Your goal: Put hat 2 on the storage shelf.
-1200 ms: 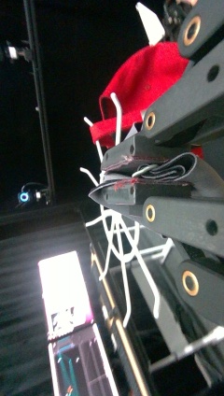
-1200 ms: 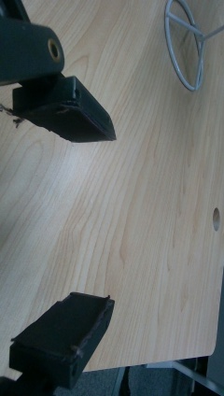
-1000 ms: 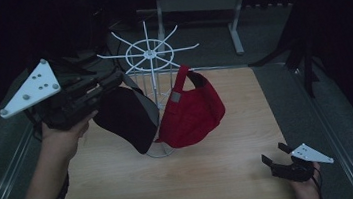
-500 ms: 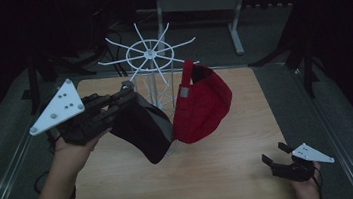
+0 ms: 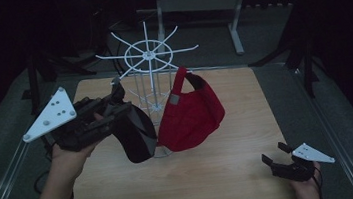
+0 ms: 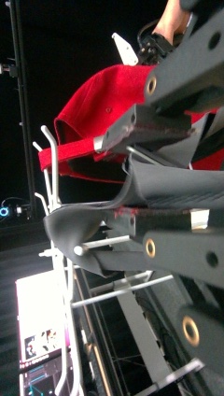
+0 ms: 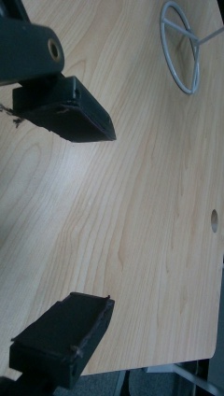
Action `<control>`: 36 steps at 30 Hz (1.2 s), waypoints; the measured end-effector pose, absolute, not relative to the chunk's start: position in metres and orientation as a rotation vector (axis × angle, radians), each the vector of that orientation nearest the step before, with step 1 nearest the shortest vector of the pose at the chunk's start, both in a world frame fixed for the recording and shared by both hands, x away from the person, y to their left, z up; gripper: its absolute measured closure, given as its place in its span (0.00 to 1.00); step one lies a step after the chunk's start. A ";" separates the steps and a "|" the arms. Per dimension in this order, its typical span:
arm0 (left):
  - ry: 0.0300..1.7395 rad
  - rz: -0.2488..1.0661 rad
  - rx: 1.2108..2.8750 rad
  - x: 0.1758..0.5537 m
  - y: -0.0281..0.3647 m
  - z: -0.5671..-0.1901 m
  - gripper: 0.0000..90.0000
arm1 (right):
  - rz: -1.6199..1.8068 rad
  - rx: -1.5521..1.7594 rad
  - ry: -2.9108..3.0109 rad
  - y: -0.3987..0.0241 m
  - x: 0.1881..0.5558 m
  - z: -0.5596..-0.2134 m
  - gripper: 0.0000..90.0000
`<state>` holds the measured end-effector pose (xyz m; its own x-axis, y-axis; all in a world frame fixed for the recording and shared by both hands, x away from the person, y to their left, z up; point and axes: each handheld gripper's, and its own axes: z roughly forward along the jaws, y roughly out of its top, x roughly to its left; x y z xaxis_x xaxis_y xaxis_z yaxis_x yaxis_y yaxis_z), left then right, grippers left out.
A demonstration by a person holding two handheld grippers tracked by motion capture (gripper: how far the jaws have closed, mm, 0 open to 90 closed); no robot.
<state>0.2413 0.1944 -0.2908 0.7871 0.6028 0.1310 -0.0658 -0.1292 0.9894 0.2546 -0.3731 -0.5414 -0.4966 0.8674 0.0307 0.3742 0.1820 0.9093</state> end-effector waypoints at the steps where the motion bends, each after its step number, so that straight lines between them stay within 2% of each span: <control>1: 0.449 0.599 1.602 0.239 0.197 -0.293 0.64 | 1.283 1.159 1.959 -0.372 0.254 -0.541 0.18; 6: 0.461 0.615 1.574 0.229 0.206 -0.298 0.55 | 1.280 1.161 1.958 -0.372 0.254 -0.541 0.18; 15: 0.497 0.624 1.527 0.213 0.227 -0.309 0.54 | 1.276 1.155 1.964 -0.371 0.255 -0.541 0.18; 29: 0.623 0.622 1.625 0.208 0.247 -0.377 0.54 | 1.261 1.146 1.970 -0.369 0.254 -0.542 0.18; 36: 0.677 0.600 1.613 0.209 0.255 -0.408 0.54 | 1.255 1.147 1.977 -0.367 0.255 -0.543 0.18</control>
